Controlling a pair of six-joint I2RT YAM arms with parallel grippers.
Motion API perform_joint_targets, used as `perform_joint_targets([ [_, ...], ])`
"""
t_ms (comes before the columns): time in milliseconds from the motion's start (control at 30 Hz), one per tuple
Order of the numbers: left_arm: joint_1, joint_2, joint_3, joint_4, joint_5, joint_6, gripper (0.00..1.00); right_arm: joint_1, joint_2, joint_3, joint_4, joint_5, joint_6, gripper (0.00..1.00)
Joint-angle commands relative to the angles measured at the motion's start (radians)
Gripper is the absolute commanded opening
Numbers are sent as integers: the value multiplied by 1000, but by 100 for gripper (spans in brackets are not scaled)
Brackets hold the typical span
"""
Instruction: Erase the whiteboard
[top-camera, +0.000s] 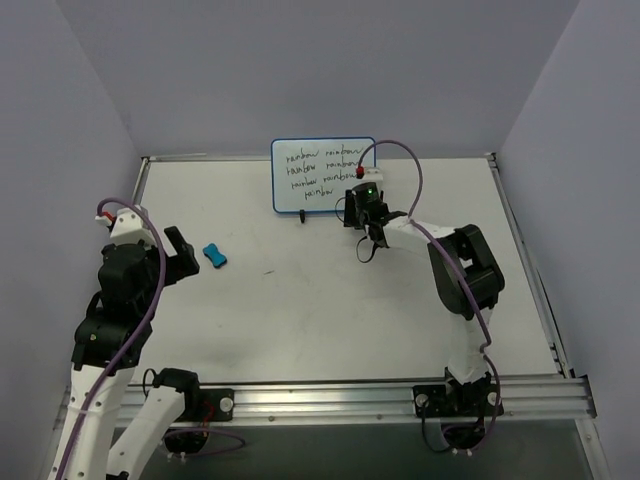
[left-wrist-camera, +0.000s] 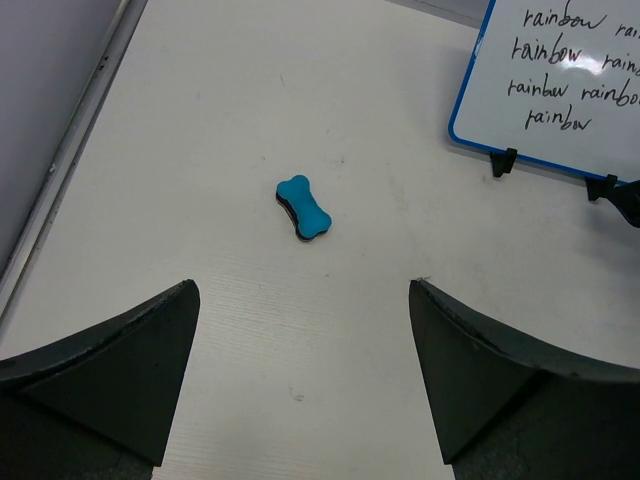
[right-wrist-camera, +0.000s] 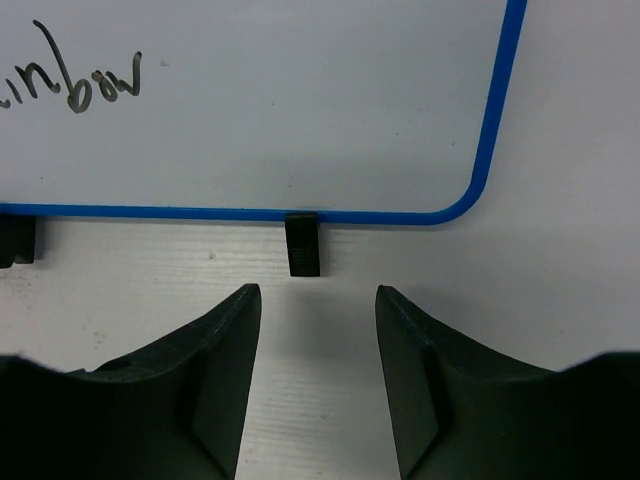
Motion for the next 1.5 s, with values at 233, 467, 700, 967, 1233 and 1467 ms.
perform_joint_targets([
  [233, 0, 11, 2, 52, 32, 17, 94, -23, 114, 82, 89, -10, -47, 38],
  [467, 0, 14, 2, 53, 34, 20, 94, -35, 160, 117, 105, -27, -62, 28],
  [700, 0, 17, 2, 55, 35, 20, 94, -32, 189, 131, 112, -19, -60, 24],
  [967, -2, 20, 2, 56, 38, 23, 94, -11, 195, 120, 122, 14, -59, 0],
  [1233, -4, 14, 2, 58, 44, 21, 94, 21, 47, -81, 157, 70, -13, 0],
  [1467, -10, 6, 2, 58, 46, 18, 94, 101, -144, -320, 174, 130, 30, 0],
])
